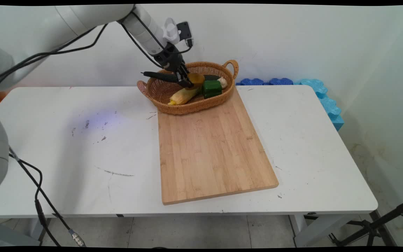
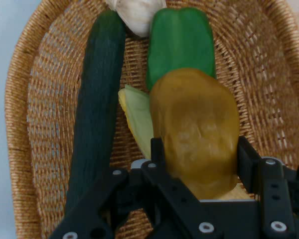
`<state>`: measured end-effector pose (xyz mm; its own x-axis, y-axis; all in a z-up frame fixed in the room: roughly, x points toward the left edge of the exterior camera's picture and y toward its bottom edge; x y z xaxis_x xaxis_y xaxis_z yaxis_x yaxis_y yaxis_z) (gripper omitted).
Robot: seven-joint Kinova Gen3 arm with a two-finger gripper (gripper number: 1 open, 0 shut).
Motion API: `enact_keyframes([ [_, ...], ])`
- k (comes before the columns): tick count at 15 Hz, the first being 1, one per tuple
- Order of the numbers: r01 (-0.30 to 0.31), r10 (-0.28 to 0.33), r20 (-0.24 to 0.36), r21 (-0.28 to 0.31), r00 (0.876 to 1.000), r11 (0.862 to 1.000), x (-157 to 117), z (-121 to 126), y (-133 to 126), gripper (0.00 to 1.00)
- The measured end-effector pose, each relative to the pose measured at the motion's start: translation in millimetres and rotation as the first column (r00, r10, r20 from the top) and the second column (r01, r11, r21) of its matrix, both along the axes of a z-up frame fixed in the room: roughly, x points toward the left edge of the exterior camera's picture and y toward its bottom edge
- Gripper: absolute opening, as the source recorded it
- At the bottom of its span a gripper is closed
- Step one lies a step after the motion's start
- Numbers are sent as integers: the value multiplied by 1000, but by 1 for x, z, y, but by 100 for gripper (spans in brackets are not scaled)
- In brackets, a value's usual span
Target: Place the picked object in the vegetable basket
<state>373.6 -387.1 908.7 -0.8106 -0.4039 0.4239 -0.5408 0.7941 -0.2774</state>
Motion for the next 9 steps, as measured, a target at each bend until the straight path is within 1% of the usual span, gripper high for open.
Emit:
enact_keyframes([
  [9, 32, -33, 19, 30, 999, 999, -5, -21, -15, 0],
])
